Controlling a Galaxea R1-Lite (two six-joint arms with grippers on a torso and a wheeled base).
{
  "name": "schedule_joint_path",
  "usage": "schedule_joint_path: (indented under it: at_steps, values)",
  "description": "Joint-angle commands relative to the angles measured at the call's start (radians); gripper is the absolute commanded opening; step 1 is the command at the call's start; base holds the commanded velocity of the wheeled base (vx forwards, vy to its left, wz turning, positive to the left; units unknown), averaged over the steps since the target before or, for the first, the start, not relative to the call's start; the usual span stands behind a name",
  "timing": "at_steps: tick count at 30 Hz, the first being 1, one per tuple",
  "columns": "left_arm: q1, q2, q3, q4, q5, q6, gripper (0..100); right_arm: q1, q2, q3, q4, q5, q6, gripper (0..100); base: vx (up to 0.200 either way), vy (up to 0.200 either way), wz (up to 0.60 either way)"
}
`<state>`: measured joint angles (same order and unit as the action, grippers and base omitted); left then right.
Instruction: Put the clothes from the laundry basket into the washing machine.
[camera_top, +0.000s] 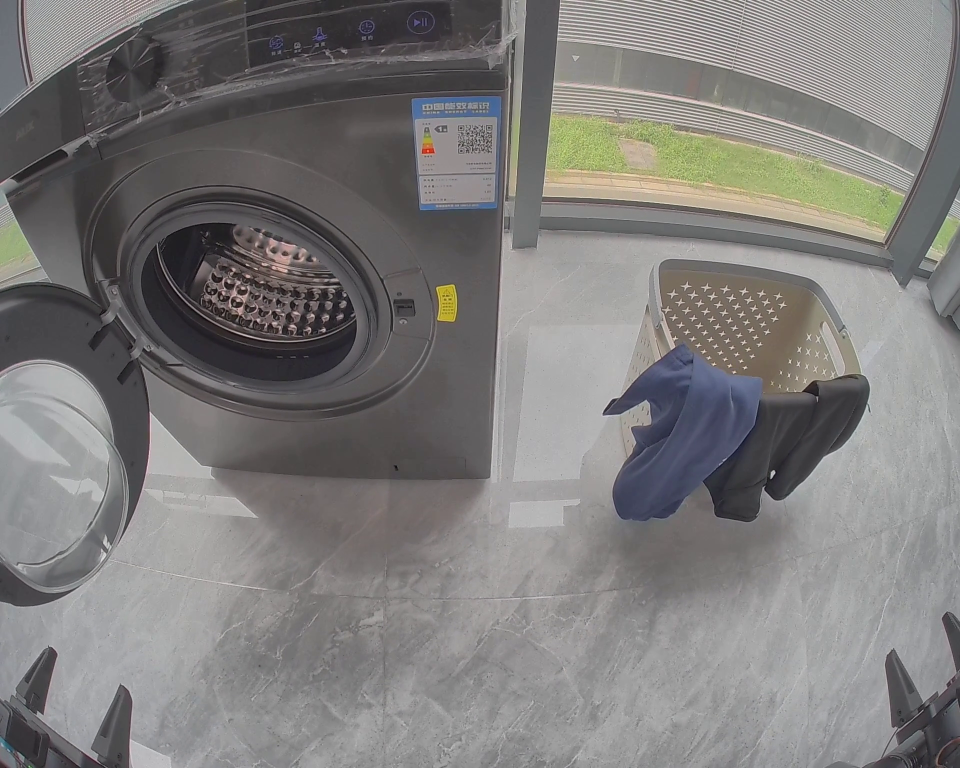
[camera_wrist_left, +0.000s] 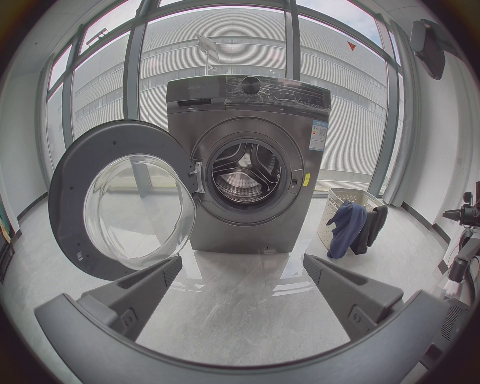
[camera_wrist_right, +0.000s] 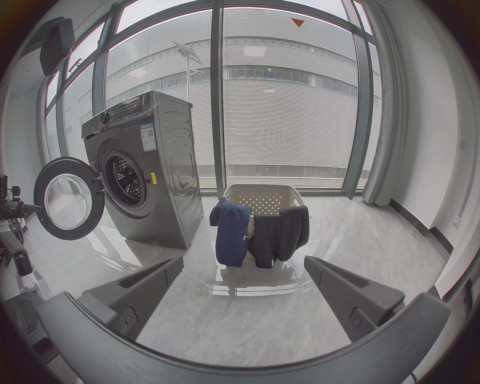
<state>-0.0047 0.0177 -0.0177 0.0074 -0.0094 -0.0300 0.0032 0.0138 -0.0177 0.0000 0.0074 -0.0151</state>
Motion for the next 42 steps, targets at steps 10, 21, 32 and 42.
schedule_joint_path:
  at_steps: [10, 21, 32, 42]
  values:
    - [0.0, -0.016, 0.016, 0.0, 0.0, 0.001, 100, 0.0, -0.014, 0.018, 0.0, 0.0, 0.0, 100, 0.0, -0.06, 0.0]
    - [0.0, -0.016, 0.016, 0.0, 0.0, 0.001, 100, 0.0, -0.014, 0.018, 0.0, 0.0, 0.0, 100, 0.0, -0.2, 0.0]
    - [0.0, -0.015, 0.016, 0.0, 0.0, -0.001, 100, 0.0, -0.014, 0.018, 0.0, 0.0, 0.0, 100, 0.0, -0.127, 0.0]
    - [0.0, -0.016, 0.016, 0.0, 0.0, 0.001, 100, -0.002, -0.014, 0.018, 0.0, 0.0, 0.0, 100, 0.0, -0.04, 0.0]
